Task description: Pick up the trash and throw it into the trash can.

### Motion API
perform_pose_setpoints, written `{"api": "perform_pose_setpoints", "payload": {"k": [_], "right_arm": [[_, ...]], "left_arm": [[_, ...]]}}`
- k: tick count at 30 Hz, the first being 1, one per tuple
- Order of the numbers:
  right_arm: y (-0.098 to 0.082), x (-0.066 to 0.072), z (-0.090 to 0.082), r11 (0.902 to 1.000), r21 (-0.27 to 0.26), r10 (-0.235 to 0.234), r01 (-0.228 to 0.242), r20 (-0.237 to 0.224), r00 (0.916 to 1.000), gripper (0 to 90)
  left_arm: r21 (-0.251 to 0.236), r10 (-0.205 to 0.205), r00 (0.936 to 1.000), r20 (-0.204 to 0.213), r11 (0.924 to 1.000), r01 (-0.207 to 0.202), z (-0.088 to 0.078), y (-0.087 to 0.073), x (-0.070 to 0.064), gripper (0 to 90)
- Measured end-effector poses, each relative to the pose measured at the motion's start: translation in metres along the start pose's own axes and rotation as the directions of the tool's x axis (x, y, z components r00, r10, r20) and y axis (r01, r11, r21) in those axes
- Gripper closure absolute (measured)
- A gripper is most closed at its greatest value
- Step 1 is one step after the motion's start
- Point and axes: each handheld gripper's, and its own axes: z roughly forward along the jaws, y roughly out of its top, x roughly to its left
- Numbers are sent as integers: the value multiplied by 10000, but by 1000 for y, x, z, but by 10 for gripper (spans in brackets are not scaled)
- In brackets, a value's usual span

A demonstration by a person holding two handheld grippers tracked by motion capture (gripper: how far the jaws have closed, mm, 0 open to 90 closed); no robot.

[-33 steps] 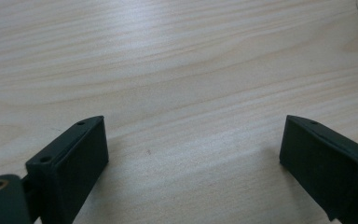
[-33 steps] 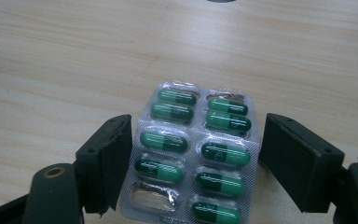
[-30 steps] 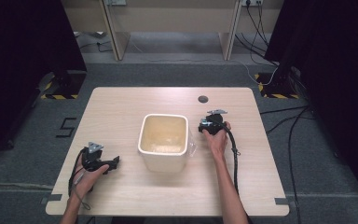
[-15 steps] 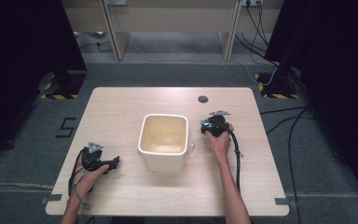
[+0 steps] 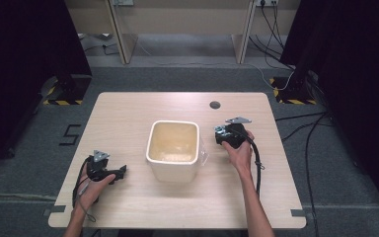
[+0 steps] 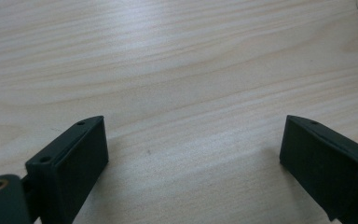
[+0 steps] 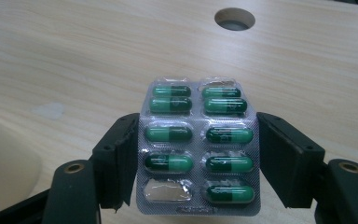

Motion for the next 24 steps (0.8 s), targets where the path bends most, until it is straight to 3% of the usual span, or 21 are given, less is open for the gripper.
{"api": "perform_pose_setpoints", "payload": {"k": [16, 24], "right_arm": [[19, 21, -49, 9935, -566, -1020, 993, -487, 9936, 340], [29, 30, -68, 9887, -789, -1327, 1271, -711, 9886, 340]], "left_arm": [[42, 50, 10000, 0, 10000, -50, 0, 0, 0, 66], [25, 30, 10000, -3, 10000, -30, 0, 0, 0, 66]]}}
